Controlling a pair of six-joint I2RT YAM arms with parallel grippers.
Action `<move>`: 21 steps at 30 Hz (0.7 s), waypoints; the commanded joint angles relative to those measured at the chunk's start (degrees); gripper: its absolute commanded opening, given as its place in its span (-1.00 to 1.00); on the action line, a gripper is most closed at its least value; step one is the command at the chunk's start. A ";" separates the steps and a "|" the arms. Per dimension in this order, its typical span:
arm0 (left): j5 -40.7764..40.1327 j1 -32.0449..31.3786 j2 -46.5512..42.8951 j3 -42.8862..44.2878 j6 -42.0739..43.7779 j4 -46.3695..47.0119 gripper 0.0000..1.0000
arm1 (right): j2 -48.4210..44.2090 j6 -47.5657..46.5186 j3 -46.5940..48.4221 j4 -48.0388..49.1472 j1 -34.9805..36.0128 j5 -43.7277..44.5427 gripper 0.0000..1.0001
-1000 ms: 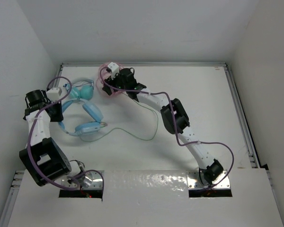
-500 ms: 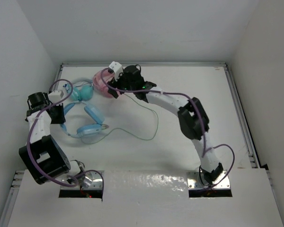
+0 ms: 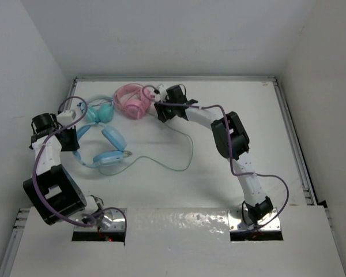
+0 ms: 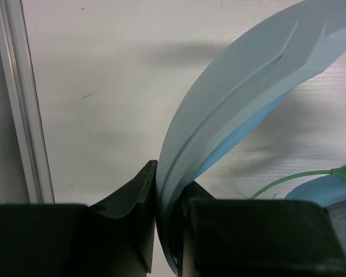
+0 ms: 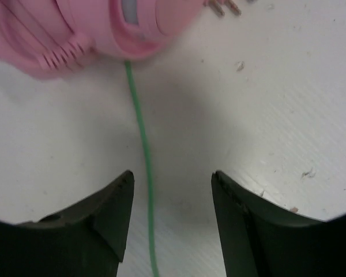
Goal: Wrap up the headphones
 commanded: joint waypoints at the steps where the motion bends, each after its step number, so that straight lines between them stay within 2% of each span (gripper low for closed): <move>1: 3.71 0.97 -1.83 0.97 -0.30 0.76 -1.00 | 2.94 2.24 7.87 -8.57 1.35 2.86 0.12; 5: 4.33 1.50 -2.18 1.06 -0.04 0.76 -1.00 | 2.51 1.98 7.27 -11.46 1.52 3.13 0.04; 7: 4.50 1.76 -2.45 1.23 -0.04 0.94 -1.00 | 1.98 1.98 6.30 -12.69 1.61 3.48 -0.07; 12: 4.24 1.76 -2.45 1.23 -0.65 2.51 -1.00 | 2.15 0.05 6.56 -15.94 3.10 4.71 -0.13; 13: 3.80 1.76 -2.45 1.49 -0.74 2.78 -1.00 | 2.50 -0.30 7.26 -17.43 3.89 5.06 -0.32; 14: 3.62 1.76 -2.27 1.76 -0.04 3.05 -0.92 | 2.94 -0.74 8.57 -18.05 4.24 5.67 -0.49; 15: 3.97 1.50 -1.40 1.93 2.84 2.87 -0.78 | 3.38 -0.31 9.02 -18.84 4.60 6.37 -0.99; 19: -2.94 1.50 1.76 1.50 3.74 2.61 -0.57 | -0.12 1.71 3.95 -14.91 3.81 6.47 -1.00; 20: -4.10 1.50 2.82 0.98 3.92 2.44 -0.41 | -1.61 2.94 -0.94 -13.07 3.37 6.12 -1.00; 21: -5.33 1.50 3.09 0.36 3.92 2.69 -0.33 | -3.01 3.47 -3.26 -9.74 2.67 4.90 -1.00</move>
